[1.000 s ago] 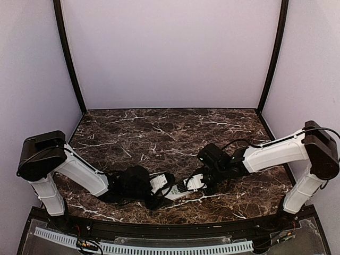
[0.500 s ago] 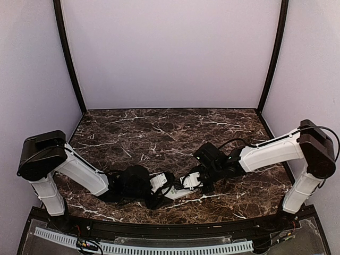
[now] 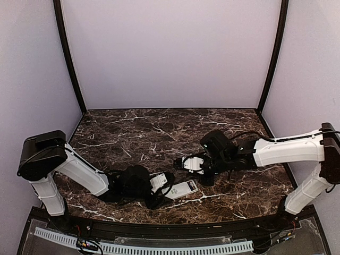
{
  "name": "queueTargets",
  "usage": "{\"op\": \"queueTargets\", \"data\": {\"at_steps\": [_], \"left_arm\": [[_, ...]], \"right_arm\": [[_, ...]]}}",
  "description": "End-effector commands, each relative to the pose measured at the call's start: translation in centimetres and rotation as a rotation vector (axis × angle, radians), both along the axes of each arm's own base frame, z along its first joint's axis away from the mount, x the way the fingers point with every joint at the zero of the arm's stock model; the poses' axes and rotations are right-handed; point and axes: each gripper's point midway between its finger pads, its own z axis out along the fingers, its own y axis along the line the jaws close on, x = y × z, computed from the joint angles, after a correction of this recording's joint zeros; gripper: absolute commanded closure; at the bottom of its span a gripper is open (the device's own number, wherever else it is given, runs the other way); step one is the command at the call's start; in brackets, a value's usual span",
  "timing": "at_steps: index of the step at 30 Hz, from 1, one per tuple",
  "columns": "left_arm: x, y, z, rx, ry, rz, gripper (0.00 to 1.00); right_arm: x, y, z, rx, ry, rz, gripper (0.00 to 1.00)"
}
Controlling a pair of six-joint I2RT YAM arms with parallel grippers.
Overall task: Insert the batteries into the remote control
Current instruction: Load the battery into the battery compartment, then pick up the battery cover at the center of the board.
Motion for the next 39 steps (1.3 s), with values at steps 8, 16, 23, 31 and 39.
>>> {"op": "queueTargets", "data": {"at_steps": [8, 16, 23, 31, 39], "left_arm": [[-0.7, 1.3, -2.1, 0.093, 0.045, -0.002, 0.25], [0.7, 1.0, 1.7, 0.025, -0.016, 0.066, 0.18], [1.6, 1.1, 5.0, -0.008, -0.061, 0.118, 0.01], [1.2, 1.4, 8.1, -0.068, -0.046, 0.134, 0.01], [1.0, 1.8, 8.4, -0.057, -0.056, 0.134, 0.02]], "right_arm": [[2.4, -3.0, -0.1, 0.097, 0.462, -0.841, 0.99], [8.0, -10.0, 3.7, 0.165, 0.364, -1.295, 0.67], [10.8, -13.0, 3.1, 0.089, 0.319, -1.378, 0.50], [13.3, -14.2, -0.8, -0.002, 0.449, -1.454, 0.71], [13.4, -12.9, -5.4, -0.111, 0.532, -1.445, 0.78]]}}
